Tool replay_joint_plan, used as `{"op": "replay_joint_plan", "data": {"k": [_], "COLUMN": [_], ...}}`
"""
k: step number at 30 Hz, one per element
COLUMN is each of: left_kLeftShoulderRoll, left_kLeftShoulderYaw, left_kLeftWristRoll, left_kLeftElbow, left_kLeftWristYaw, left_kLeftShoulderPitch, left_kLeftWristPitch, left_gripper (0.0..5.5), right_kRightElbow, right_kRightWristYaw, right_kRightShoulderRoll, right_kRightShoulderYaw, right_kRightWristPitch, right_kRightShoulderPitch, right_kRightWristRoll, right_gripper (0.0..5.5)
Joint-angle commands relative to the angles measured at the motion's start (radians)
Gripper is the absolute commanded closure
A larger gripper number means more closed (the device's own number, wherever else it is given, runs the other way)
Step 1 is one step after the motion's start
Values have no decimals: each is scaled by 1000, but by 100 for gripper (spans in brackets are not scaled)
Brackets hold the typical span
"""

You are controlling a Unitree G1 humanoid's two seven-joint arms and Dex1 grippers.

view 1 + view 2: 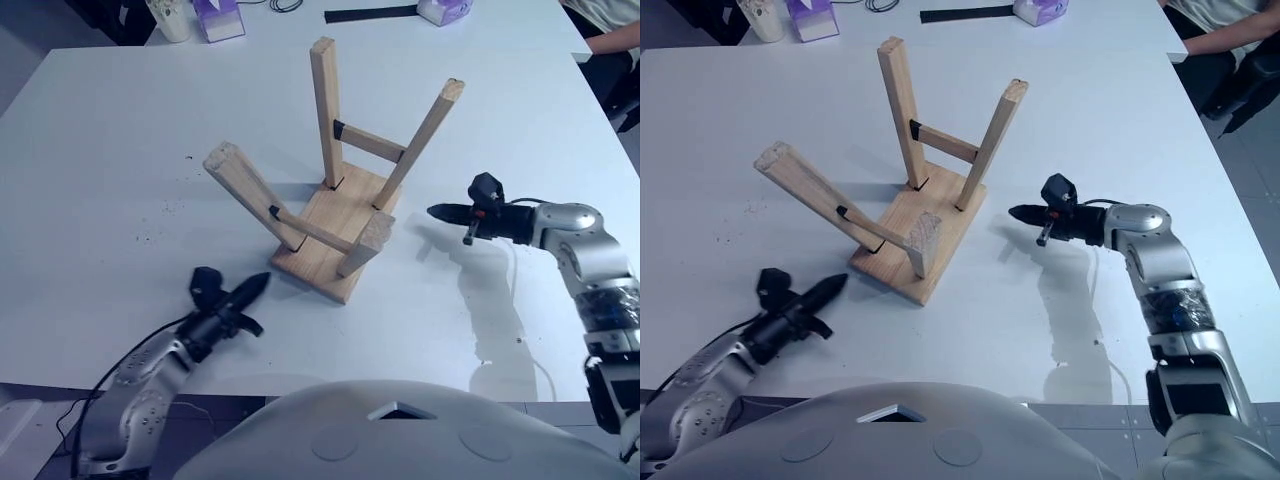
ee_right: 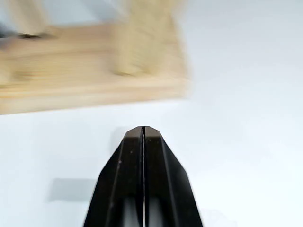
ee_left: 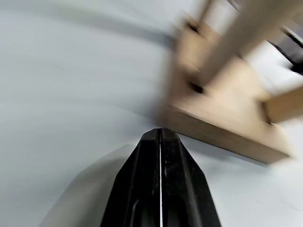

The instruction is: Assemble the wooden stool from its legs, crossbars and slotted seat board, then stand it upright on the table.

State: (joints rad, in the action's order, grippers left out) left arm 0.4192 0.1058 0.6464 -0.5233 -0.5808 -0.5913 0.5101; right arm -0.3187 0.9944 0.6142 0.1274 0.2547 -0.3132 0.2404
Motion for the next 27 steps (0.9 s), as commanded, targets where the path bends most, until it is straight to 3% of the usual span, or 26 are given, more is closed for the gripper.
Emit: {"op": "replay_joint_plan", "data": {"k": [1, 5, 8, 14, 21, 27], "left_kLeftShoulderRoll": [30, 72, 91, 78, 17, 12], "left_kLeftShoulderYaw": [-60, -114, -124, -147, -152, -100], "left_kLeftWristRoll": [-42, -115, -149, -158, -217, -231], "left_kLeftElbow": [-32, 36, 112, 151, 313, 320], "left_kLeftWristYaw": [-2, -11, -30, -38, 2, 15], "left_kLeftShoulderPitch": [3, 71, 148, 226, 444, 409], "left_kLeftWristPitch": [22, 37, 29, 32, -17, -43], "left_gripper": [549, 549, 549, 549, 549, 549], "right_kRightElbow": [-282, -564, -699, -748, -515, -9], "right_kRightWristYaw": [-97, -131, -55, 52, 150, 198], "right_kRightShoulderRoll": [-98, -197, -259, -290, -209, -100], "right_kRightShoulderYaw": [-19, -13, 0, 31, 66, 114], "right_kRightWristPitch": [-141, -242, -267, -292, -263, -92], "right_kRightShoulderPitch": [-198, -335, -372, -355, -205, 67], "right_kRightWristRoll": [-69, -115, -131, -175, -177, -109], "right_gripper": [550, 550, 550, 550, 550, 550]}}
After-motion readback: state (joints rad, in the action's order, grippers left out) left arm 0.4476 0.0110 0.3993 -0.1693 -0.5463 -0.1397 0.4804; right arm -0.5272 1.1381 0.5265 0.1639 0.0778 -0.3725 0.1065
